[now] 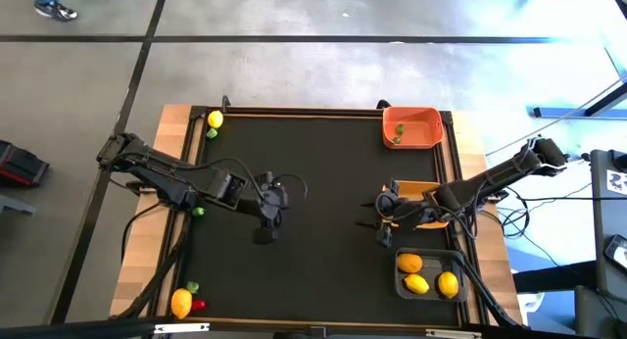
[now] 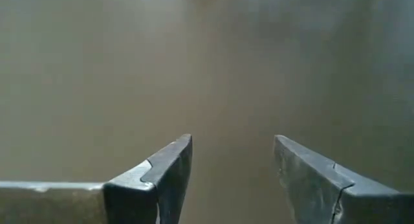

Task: Sort produce into baskets
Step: Put the center green chili pepper into the orange bin

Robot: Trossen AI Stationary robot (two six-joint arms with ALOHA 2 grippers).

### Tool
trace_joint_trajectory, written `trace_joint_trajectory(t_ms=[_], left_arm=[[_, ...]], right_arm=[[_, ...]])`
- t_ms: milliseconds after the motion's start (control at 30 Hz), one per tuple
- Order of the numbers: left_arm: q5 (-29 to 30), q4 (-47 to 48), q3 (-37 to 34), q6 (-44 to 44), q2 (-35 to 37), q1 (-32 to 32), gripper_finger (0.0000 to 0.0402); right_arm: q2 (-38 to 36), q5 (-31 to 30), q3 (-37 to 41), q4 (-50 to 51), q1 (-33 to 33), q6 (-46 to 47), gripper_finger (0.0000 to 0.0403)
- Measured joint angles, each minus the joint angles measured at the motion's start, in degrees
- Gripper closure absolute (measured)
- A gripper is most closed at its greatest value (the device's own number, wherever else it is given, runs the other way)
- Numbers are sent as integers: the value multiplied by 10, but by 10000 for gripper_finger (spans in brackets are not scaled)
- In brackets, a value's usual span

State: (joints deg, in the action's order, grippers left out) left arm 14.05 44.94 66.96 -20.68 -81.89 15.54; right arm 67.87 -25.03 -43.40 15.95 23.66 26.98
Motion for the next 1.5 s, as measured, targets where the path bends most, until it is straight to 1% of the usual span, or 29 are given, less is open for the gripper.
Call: trace_joint_trajectory(t_ms=[200, 467, 633, 867, 1000, 1100, 1167, 1367, 1500], left_arm=[[0, 122, 0, -74, 0, 5, 192], [1, 224, 0, -143, 0, -7, 192], [-14, 239, -22, -146, -2, -22, 192], [-83, 240, -97, -180, -2, -51, 192], [-107, 246, -135, -196, -4, -67, 192], [-147, 256, -160, -197, -11, -80, 192], [-164, 267, -174, -196, -19, -87, 192], [-177, 317, -203, -180, -68, -101, 192], [-189, 309, -229, -150, -106, -104, 192]], right_arm=[[0, 1, 0, 0, 0, 0, 212], [0, 1, 0, 0, 0, -2, 212], [0, 1, 0, 0, 0, -3, 212], [0, 3, 0, 0, 0, -3, 212], [0, 5, 0, 0, 0, -5, 212], [0, 5, 0, 0, 0, -5, 212], [0, 5, 0, 0, 0, -5, 212], [-1, 1, 0, 1, 0, -5, 212], [-1, 1, 0, 1, 0, -5, 212]])
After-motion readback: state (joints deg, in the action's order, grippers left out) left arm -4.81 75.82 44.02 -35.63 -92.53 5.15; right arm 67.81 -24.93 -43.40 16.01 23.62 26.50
